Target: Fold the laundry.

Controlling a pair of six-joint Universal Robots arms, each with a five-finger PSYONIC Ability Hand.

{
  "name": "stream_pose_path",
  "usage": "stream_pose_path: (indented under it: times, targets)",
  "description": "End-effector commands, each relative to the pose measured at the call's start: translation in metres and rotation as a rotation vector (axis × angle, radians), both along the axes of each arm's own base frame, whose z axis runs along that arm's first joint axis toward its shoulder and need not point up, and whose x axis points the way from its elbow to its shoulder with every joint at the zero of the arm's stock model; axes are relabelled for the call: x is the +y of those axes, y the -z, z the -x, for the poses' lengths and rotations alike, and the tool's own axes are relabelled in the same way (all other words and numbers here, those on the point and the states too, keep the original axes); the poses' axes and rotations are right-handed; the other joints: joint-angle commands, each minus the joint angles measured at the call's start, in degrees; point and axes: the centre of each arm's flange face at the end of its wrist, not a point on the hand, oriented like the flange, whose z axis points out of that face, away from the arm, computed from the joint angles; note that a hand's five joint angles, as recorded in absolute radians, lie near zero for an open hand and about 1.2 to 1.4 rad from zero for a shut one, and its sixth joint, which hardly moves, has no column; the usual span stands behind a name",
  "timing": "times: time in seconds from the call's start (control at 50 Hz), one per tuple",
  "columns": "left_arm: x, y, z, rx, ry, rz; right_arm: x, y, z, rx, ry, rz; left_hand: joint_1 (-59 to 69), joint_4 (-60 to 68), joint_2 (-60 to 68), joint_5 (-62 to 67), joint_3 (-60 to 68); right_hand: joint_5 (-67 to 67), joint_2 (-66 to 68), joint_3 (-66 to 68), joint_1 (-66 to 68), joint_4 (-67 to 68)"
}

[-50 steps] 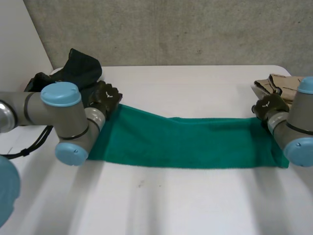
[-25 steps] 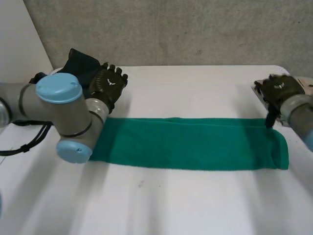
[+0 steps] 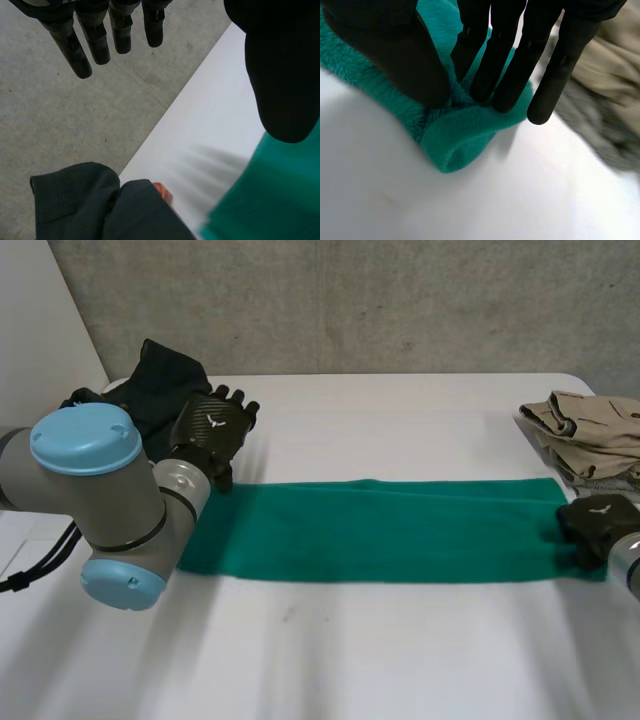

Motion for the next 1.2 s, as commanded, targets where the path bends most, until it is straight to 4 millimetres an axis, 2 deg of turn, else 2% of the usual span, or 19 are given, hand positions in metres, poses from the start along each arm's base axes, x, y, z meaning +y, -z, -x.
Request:
stream_pose_path:
  times: [0.02, 0.08, 0.12, 0.16, 0.18, 0.24, 0.26, 0.3, 0.4, 0.48, 0.52, 0.54, 0.56, 0.66, 0.78, 0.86, 0.96, 1.08, 1.2]
  targets:
    - [0.01, -0.018, -0.005, 0.014, 0.003, 0.03, -0.018, -0.052, 0.058, 0.329, 0.126, 0.172, -0.86, -1.63, -2.06, -2.75, -2.3, 14.63, 12.41, 12.06, 16.57, 11.53]
    - [0.012, -0.021, -0.006, 0.017, 0.002, 0.033, -0.021, -0.057, 0.062, 0.436, 0.102, 0.188, -0.86, -1.63, -2.06, -2.75, -2.3, 14.63, 12.41, 12.06, 16.57, 11.53]
    - [0.013, -0.023, -0.009, 0.018, -0.005, 0.035, -0.02, -0.063, 0.04, 0.483, 0.019, 0.228, -0.86, -1.63, -2.06, -2.75, -2.3, 14.63, 12.41, 12.06, 16.57, 11.53]
    - [0.013, -0.023, -0.01, 0.018, -0.006, 0.035, -0.015, -0.07, 0.004, 0.474, -0.081, 0.288, -0.86, -1.63, -2.06, -2.75, -2.3, 14.63, 12.41, 12.06, 16.57, 11.53]
    - [0.014, -0.023, -0.011, 0.017, -0.006, 0.033, -0.007, -0.078, -0.036, 0.459, -0.189, 0.367, -0.86, -1.63, -2.06, -2.75, -2.3, 14.63, 12.41, 12.06, 16.57, 11.53]
    - [0.015, -0.021, -0.012, 0.013, -0.009, 0.026, 0.011, -0.088, -0.089, 0.428, -0.341, 0.476, -0.86, -1.63, -2.06, -2.75, -2.3, 14.63, 12.41, 12.06, 16.57, 11.53]
    - [0.016, -0.019, -0.013, 0.012, -0.012, 0.02, 0.027, -0.087, -0.124, 0.398, -0.459, 0.534, -0.86, -1.63, -2.06, -2.75, -2.3, 14.63, 12.41, 12.06, 16.57, 11.53]
    - [0.017, -0.017, -0.014, 0.009, -0.012, 0.014, 0.042, -0.08, -0.152, 0.371, -0.563, 0.565, -0.86, -1.63, -2.06, -2.75, -2.3, 14.63, 12.41, 12.06, 16.57, 11.53]
    - [0.021, -0.015, -0.016, 0.003, -0.014, 0.002, 0.123, -0.034, -0.229, 0.281, -0.975, 0.568, -0.86, -1.63, -2.06, -2.75, -2.3, 14.63, 12.41, 12.06, 16.57, 11.53]
    - [0.024, -0.013, -0.015, 0.002, -0.006, -0.003, 0.164, 0.002, -0.25, 0.284, -1.137, 0.513, -0.86, -1.63, -2.06, -2.75, -2.3, 14.63, 12.41, 12.06, 16.57, 11.53]
    - [0.025, -0.013, -0.013, 0.005, -0.002, -0.001, 0.165, 0.013, -0.25, 0.299, -1.138, 0.487, -0.86, -1.63, -2.06, -2.75, -2.3, 4.53, 2.31, 1.96, 6.47, 1.43]
    - [0.025, -0.015, -0.012, 0.007, 0.0, 0.003, 0.162, 0.013, -0.249, 0.305, -1.109, 0.478, -0.86, -1.63, -2.06, -2.75, -2.3, -41.53, -43.75, -44.11, -39.59, -44.63]
    - [0.024, -0.015, -0.011, 0.007, 0.001, 0.007, 0.161, 0.013, -0.247, 0.308, -1.091, 0.47, -0.86, -1.63, -2.06, -2.75, -2.3, -55.37, -57.59, -57.94, -53.43, -58.47]
    - [0.026, -0.026, 0.002, 0.038, 0.034, 0.06, 0.153, -0.01, -0.237, 0.217, -0.965, 0.456, -0.86, -1.63, -2.06, -2.75, -2.3, -55.37, -57.59, -57.94, -53.43, -58.47]
    - [0.036, -0.043, 0.03, 0.083, 0.106, 0.122, 0.11, -0.06, -0.184, -0.091, -0.663, 0.38, -0.86, -1.63, -2.06, -2.75, -2.3, -55.37, -57.59, -57.94, -53.43, -58.47]
    - [0.051, -0.033, 0.057, 0.117, 0.176, 0.092, 0.106, -0.052, -0.159, -0.255, -0.528, 0.207, -0.86, -1.63, -2.06, -2.75, -2.3, -55.37, -57.59, -57.94, -53.43, -58.47]
    - [0.06, 0.004, 0.083, 0.119, 0.231, -0.006, 0.102, -0.033, -0.134, -0.237, -0.43, 0.051, -0.86, -1.63, -2.06, -2.75, -2.3, -55.37, -57.59, -57.94, -53.43, -58.47]
    - [0.062, 0.041, 0.092, 0.044, 0.232, -0.11, 0.089, 0.001, -0.11, -0.156, -0.352, -0.056, -0.48, -1.25, -1.68, -2.37, -1.92, -55.37, -57.59, -57.94, -53.43, -58.47]
    - [0.045, 0.062, 0.08, -0.033, 0.046, -0.168, 0.084, 0.002, -0.106, -0.112, -0.362, -0.024, 0.53, -0.24, -0.67, -1.35, -0.91, -27.22, -29.43, -29.79, -25.28, -30.32]
